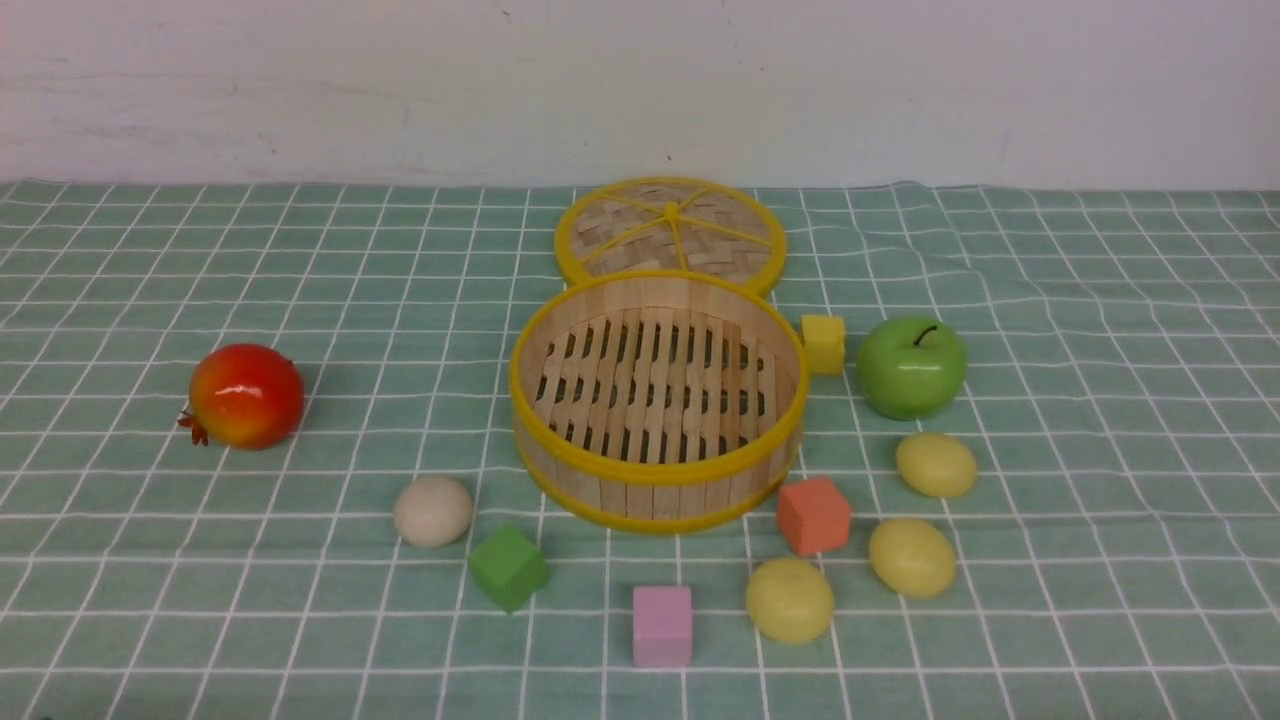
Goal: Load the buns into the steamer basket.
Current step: Use the left arm to grab a steamed stuffed bun
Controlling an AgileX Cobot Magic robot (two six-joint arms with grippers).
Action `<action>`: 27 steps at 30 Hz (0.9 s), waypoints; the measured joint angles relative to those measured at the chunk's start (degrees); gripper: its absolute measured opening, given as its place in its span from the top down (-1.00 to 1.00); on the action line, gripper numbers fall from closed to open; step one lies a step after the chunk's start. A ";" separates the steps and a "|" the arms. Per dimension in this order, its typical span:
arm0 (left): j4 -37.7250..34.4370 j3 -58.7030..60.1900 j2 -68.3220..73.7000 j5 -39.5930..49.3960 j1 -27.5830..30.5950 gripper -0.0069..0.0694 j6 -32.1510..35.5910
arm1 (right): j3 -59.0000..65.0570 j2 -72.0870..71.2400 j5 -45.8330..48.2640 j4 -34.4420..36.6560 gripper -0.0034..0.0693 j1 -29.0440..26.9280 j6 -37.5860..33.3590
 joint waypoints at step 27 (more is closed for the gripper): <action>-10.32 -36.65 39.41 39.24 0.00 0.82 17.61 | 0.00 0.00 0.00 0.00 0.25 0.00 0.00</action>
